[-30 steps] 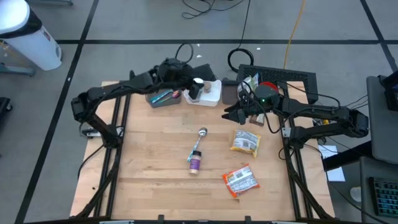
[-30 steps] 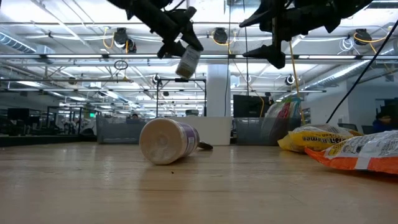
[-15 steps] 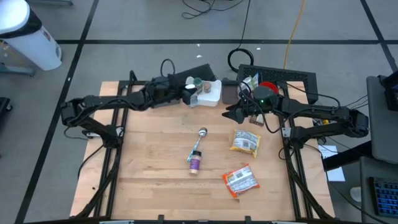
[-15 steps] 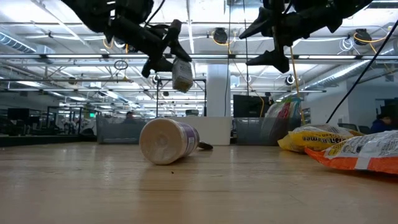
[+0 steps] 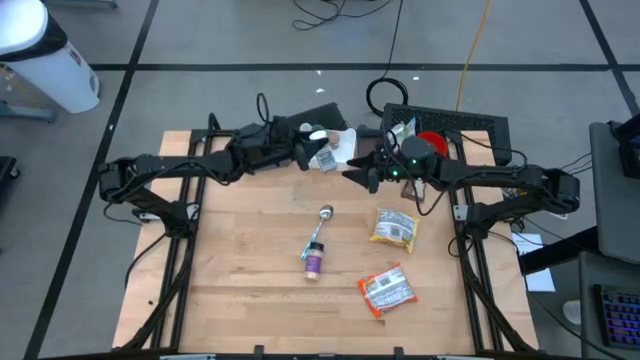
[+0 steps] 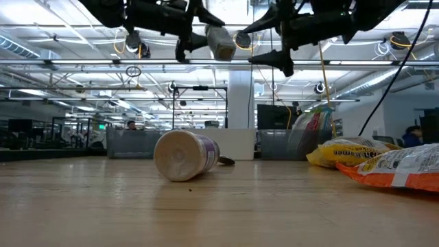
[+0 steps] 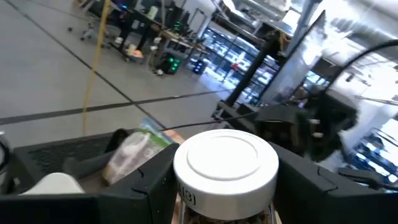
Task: Pick & Place Food Item
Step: Put the white seasoning bottle into the white bin
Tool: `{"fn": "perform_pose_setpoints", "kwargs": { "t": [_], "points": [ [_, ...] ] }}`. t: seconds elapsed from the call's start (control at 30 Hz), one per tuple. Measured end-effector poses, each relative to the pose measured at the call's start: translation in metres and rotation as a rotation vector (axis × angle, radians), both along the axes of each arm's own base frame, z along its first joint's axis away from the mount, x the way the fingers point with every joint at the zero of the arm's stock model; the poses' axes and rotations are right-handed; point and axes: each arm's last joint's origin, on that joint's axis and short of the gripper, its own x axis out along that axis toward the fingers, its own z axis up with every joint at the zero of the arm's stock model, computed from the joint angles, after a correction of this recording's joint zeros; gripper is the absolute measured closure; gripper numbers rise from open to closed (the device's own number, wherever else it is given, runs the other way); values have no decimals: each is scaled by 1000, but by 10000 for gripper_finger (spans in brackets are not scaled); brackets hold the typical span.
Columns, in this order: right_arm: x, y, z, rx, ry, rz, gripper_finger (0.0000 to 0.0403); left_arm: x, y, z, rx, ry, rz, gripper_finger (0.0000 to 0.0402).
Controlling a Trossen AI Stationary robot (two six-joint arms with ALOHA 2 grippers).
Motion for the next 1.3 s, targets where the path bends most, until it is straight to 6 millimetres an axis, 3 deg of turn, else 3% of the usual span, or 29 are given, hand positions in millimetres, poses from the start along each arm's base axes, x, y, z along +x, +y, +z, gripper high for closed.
{"fn": "perform_pose_setpoints", "kwargs": {
  "t": [0.43, 0.73, 1.3],
  "points": [
    [18, -4, -1, 5, -159, 101, 83, 8, -21, 14, 11, -45, -96, 190],
    [19, -2, 4, -14, -214, 156, 84, 9, -26, 16, -1, -68, -113, 190],
    [20, 5, 6, -24, -232, 205, 165, 11, -31, 18, -22, -100, -139, 190]
  ]
}}
